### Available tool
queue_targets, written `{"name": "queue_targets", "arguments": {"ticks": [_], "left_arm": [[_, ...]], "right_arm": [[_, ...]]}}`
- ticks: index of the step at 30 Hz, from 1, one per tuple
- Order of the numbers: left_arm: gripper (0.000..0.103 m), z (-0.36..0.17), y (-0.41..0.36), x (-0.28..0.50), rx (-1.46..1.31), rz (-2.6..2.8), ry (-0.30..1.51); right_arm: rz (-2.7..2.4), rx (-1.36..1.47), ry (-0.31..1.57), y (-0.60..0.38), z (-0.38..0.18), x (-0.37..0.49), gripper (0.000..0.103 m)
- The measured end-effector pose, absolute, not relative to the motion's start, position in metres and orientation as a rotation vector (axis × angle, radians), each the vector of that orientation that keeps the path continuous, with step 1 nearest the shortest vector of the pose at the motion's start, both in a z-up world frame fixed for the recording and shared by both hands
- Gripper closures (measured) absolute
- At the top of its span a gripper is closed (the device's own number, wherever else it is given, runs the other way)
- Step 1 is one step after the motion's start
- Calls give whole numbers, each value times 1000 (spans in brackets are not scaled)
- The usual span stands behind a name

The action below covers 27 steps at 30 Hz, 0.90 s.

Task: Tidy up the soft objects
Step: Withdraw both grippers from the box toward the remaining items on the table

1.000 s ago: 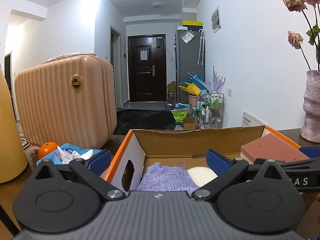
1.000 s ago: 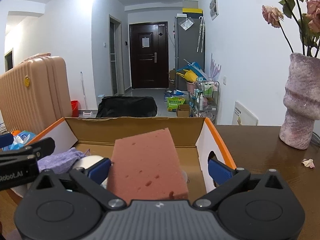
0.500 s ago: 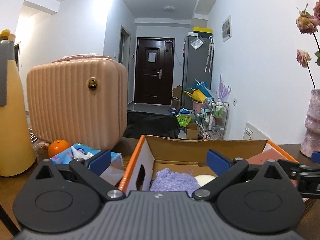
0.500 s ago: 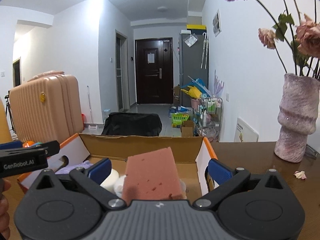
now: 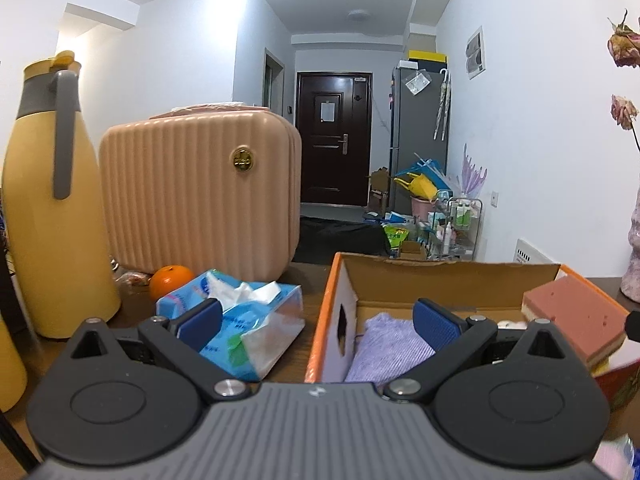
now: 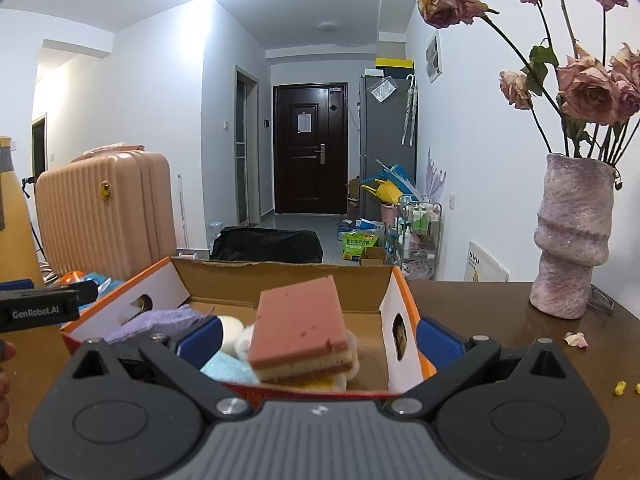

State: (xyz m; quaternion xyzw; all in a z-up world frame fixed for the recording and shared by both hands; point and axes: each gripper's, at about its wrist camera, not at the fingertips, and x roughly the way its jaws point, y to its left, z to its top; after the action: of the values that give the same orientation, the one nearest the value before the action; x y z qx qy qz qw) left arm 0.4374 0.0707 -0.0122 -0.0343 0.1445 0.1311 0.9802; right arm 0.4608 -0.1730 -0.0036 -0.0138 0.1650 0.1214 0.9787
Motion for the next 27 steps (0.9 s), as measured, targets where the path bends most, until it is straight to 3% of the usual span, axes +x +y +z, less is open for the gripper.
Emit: {"name": "queue_targets", "arguments": {"ticks": [27], "left_arm": [[0,-15,72,351,-61,255,328]], "right_arm": [[226,-107,340,-194,-22,367,0]]}}
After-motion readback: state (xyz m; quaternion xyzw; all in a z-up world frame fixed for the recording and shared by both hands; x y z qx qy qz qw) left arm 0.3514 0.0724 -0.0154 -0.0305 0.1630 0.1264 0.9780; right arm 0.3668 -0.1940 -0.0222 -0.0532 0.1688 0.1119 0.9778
